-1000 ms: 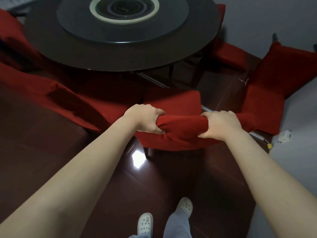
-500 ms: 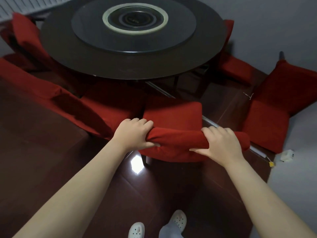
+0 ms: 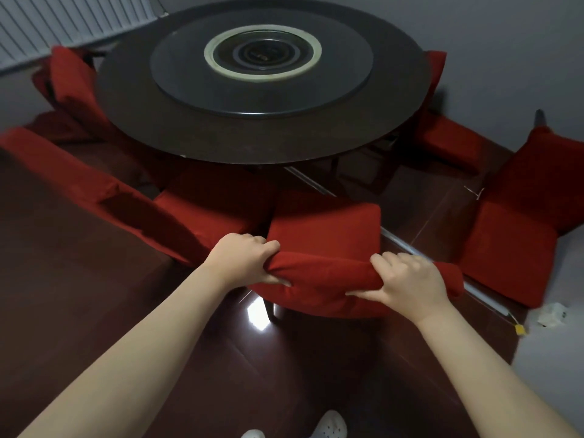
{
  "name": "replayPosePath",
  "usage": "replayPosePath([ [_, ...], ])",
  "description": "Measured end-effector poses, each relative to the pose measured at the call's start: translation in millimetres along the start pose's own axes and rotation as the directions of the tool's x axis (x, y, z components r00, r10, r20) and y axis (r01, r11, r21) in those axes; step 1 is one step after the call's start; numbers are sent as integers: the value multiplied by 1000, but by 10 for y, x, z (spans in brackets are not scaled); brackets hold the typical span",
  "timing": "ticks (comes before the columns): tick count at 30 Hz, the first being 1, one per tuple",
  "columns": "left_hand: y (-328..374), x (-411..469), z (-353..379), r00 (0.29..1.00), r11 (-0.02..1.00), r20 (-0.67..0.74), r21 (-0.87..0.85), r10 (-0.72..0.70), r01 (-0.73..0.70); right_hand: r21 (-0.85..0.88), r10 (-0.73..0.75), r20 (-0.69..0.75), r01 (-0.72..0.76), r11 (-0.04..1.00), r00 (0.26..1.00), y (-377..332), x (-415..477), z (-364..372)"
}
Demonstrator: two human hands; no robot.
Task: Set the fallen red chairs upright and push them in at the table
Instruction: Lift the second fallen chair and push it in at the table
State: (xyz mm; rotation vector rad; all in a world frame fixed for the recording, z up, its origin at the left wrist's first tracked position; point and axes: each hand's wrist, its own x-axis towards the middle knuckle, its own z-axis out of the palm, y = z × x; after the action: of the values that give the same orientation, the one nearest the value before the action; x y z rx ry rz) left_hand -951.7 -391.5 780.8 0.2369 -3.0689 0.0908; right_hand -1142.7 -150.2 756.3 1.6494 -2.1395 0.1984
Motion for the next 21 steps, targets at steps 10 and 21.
replayPosePath([
  [10,-375,636,-185,998,999,-52,35,-22,24,36,8,-28,-7,999,1000,490,633,-4],
  [21,-761,1507,-368,970,996,-236,35,-66,76,-2,47,64,-47,999,997,1203,1480,84],
])
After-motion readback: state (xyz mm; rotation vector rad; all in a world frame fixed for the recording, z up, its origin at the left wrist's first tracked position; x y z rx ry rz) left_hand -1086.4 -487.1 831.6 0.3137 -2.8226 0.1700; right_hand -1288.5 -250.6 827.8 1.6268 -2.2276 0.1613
